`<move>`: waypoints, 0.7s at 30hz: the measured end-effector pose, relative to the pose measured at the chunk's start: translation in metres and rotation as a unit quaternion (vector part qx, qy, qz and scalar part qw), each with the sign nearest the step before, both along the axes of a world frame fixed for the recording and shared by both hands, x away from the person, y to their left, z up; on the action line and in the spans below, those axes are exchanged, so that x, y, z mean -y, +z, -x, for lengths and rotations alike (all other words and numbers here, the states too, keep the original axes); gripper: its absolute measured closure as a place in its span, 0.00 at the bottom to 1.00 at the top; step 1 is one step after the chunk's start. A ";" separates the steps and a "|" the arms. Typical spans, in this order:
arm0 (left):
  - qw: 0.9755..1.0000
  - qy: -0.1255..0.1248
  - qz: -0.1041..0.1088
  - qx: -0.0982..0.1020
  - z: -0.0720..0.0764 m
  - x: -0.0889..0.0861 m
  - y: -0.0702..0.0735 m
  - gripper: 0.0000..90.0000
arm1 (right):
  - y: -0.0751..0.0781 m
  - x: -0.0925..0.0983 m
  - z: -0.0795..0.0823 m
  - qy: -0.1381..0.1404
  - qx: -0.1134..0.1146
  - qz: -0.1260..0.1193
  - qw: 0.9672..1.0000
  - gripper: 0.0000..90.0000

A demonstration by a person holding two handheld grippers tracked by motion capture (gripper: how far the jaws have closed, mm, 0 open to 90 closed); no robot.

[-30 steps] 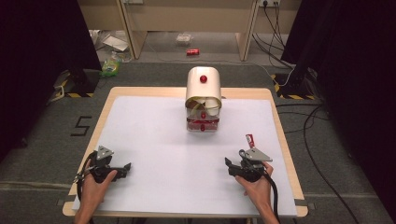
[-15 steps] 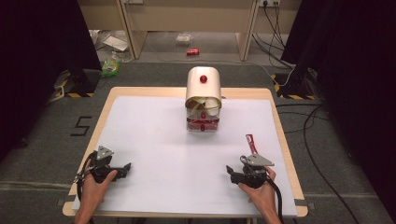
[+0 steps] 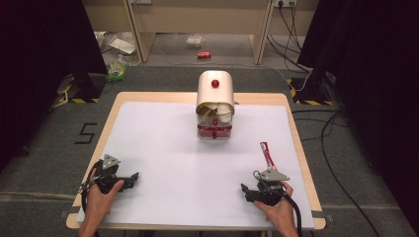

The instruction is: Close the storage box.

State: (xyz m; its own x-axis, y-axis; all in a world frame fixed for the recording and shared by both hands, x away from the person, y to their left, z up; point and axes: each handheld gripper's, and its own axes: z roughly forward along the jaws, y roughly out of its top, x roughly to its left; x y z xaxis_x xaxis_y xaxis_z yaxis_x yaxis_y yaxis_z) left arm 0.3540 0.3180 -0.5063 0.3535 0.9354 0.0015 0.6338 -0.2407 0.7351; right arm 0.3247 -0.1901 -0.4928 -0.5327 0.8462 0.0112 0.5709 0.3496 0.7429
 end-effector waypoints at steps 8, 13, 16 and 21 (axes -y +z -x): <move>1.000 0.000 0.000 0.000 0.000 0.000 0.000 0.01 | -0.003 0.000 0.003 0.008 -0.006 0.010 1.000 0.24; 1.000 0.000 -0.001 0.001 0.000 0.000 0.000 0.01 | -0.003 0.000 0.003 0.010 -0.006 0.011 1.000 0.23; 1.000 0.000 0.000 0.001 0.000 0.000 0.000 0.01 | -0.003 0.000 0.002 0.011 -0.006 0.011 1.000 0.23; 1.000 0.000 0.000 0.001 0.000 0.000 0.000 0.01 | -0.003 0.001 0.002 0.013 -0.005 0.012 1.000 0.23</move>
